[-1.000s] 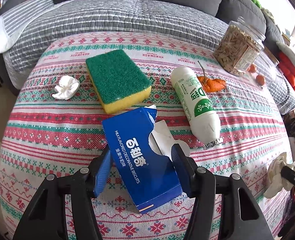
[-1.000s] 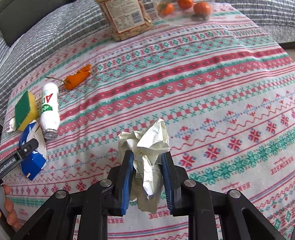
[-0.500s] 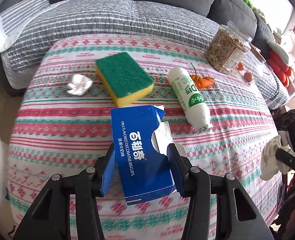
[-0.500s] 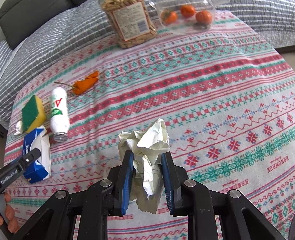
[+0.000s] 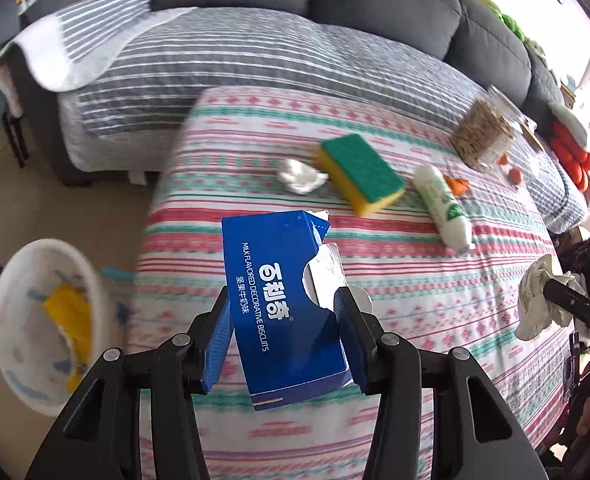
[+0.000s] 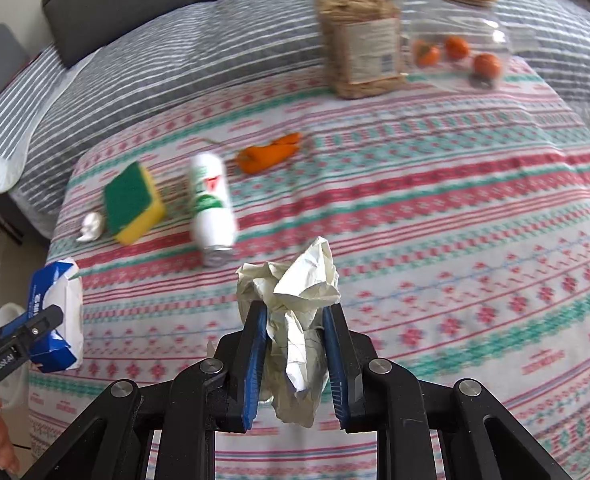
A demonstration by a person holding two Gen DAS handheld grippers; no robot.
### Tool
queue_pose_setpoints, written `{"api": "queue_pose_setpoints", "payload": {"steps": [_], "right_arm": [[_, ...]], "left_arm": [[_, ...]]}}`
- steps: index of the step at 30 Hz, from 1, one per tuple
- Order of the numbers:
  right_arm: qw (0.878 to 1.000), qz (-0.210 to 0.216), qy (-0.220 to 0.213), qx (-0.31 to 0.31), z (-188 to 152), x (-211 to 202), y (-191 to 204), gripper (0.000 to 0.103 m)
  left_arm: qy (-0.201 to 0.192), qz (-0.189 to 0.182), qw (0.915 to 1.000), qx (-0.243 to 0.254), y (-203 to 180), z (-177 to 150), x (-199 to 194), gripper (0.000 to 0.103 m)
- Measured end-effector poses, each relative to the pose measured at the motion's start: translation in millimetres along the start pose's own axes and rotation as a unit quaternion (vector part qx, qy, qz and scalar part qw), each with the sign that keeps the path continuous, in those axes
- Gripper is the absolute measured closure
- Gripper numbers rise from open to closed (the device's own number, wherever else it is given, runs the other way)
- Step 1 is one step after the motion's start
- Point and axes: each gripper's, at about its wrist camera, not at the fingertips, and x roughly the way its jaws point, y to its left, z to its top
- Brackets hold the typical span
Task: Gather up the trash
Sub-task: 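Carry the blue box to the bin and release it with the left tool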
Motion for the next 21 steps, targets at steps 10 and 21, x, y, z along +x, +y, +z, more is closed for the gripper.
{"api": "queue_pose_setpoints", "payload": {"steps": [10, 21], "right_arm": [[0.999, 0.026, 0.010, -0.046, -9, 20, 77, 0.078], [0.993, 0.060, 0.025, -0.097, -22, 46, 164, 0.078]], "left_arm": [[-0.005, 0.019, 0.9986, -0.050, 87, -8, -30, 0.051], [-0.002, 0.054, 0.9919, -0.115, 187, -23, -49, 0.051]]}}
